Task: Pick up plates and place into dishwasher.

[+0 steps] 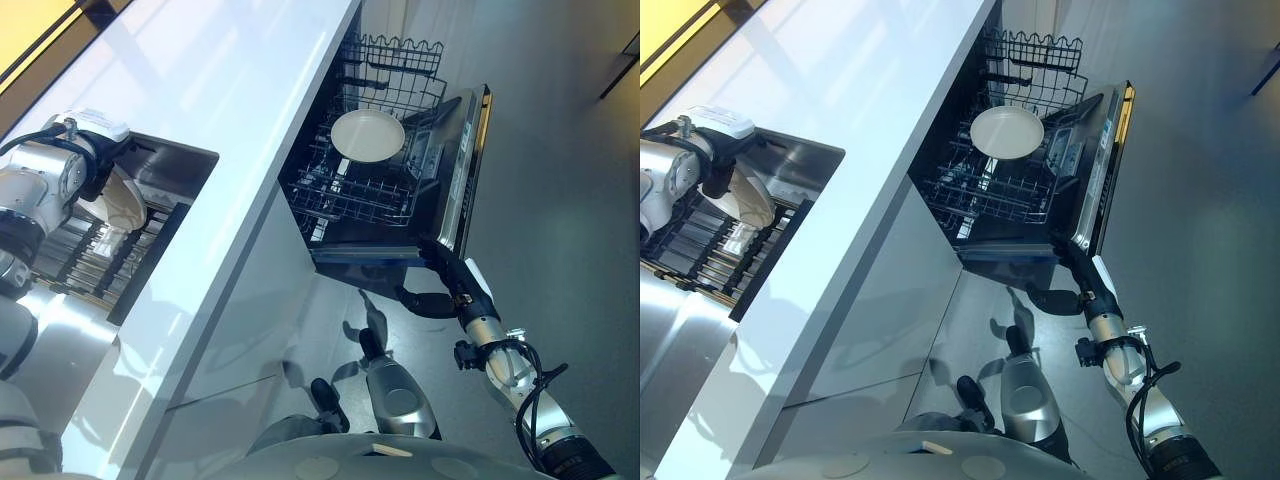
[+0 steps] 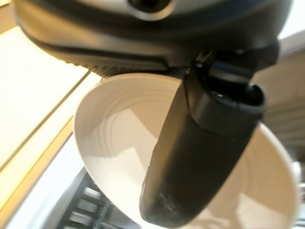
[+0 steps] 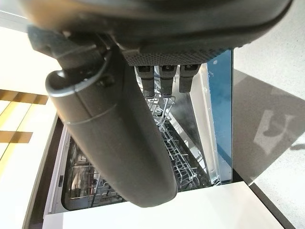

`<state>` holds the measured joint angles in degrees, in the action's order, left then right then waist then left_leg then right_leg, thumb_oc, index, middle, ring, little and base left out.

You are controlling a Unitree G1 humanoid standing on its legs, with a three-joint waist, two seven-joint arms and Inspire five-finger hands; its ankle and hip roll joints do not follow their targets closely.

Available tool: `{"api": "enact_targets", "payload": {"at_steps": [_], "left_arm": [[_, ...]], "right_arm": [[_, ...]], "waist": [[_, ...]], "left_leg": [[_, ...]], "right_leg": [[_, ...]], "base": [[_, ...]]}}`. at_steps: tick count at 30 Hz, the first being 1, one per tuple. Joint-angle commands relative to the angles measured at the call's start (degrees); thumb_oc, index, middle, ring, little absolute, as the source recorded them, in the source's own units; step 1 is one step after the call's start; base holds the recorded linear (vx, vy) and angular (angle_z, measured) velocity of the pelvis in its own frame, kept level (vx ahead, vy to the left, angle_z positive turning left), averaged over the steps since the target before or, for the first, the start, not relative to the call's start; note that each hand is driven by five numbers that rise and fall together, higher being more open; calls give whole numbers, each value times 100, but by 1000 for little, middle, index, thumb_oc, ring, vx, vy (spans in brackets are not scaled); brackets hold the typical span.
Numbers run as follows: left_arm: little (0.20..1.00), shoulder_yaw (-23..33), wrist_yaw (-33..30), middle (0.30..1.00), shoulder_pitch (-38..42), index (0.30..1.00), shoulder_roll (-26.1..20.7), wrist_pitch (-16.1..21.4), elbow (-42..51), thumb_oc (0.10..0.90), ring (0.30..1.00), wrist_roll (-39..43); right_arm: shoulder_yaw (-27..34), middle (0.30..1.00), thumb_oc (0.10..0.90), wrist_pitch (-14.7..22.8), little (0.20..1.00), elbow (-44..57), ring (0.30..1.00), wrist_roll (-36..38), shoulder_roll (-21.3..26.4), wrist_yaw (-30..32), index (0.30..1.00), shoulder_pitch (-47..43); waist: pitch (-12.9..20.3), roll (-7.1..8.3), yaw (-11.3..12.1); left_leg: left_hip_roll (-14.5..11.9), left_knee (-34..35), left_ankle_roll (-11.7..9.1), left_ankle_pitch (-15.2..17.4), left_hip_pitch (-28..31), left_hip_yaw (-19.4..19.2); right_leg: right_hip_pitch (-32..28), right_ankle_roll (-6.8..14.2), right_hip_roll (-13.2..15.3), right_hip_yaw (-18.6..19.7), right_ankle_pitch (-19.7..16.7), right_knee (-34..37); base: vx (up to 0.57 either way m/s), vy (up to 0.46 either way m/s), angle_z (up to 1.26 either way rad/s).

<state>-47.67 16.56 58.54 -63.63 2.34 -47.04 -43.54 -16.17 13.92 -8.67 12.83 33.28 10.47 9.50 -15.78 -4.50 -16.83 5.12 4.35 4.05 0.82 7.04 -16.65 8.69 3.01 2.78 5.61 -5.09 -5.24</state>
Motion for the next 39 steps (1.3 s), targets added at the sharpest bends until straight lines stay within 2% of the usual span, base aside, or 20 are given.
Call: {"api": "enact_targets", "payload": {"at_steps": [1,3,8,14,18,23,26,31,35,39], "left_arm": [[307,213,-322,392,188,392,-219,-656,-460,207,392,-831],[200,170,-356,300,200,300,-149,-899,-581,100,300,-1101],[200,124,-502,300,270,300,50,-1192,-582,100,300,-1434],[200,204,-847,300,118,300,26,-1201,-393,100,300,-1561],[200,328,-1346,300,31,300,-64,-1240,-173,100,300,-1119],[200,822,-2547,300,-287,300,-287,-1113,265,100,300,224],[200,1180,-2940,300,-504,300,-373,-1062,635,100,300,579],[200,2128,-3710,300,-1259,300,-658,-794,1481,100,300,1341],[200,2862,-3951,300,-1859,300,-782,-532,1917,100,300,1508],[200,3394,-4016,300,-2345,300,-856,-488,2416,100,300,1736]], "right_arm": [[237,900,800,625,900,759,900,14,239,86,900,-272],[228,900,800,654,900,743,900,30,251,79,900,-304],[149,900,800,740,900,676,900,88,249,53,900,-472],[132,900,800,738,900,672,900,107,167,-58,900,-462],[136,900,800,820,900,684,900,83,105,-73,900,-389],[241,900,800,1052,900,971,900,-87,37,250,900,-313],[303,900,800,1058,900,1172,900,-75,-3,374,900,-366],[418,900,800,1052,900,1567,900,-327,-25,777,900,-454],[531,900,800,1013,900,1752,900,-362,-15,814,900,-532],[550,900,800,948,900,1868,900,-357,30,812,900,-697]], "waist": [[211,83,-53],[156,95,-83],[56,79,-81],[132,18,-18],[247,-12,47],[496,-14,215],[600,13,336],[812,69,577],[964,86,710],[1101,100,847]], "left_leg": [[194,-1007,121,663,-702,224],[190,-1002,108,639,-763,233],[174,-903,77,540,-865,264],[161,-813,46,518,-738,293],[158,-713,34,512,-581,332],[134,-590,26,504,-353,411],[110,-561,26,493,-311,447],[42,-417,17,445,-144,581],[-9,-314,-17,411,-45,650],[-67,-245,-71,376,24,691]], "right_leg": [[810,618,237,46,-611,-302],[880,598,209,54,-601,-308],[938,549,142,52,-517,-268],[752,552,185,-9,-430,-201],[559,569,223,-84,-367,-152],[246,588,233,-185,-221,-140],[141,591,227,-228,-130,-147],[-192,604,166,-335,114,-87],[-479,525,82,-395,257,118],[-732,450,20,-479,317,311]], "base": [[7,38,1],[-16,12,-2],[-79,8,-2],[-12,-22,1],[-10,-55,4],[-13,-109,12],[-60,-127,16],[-62,-146,15],[-45,-111,26],[-32,-94,12]]}}
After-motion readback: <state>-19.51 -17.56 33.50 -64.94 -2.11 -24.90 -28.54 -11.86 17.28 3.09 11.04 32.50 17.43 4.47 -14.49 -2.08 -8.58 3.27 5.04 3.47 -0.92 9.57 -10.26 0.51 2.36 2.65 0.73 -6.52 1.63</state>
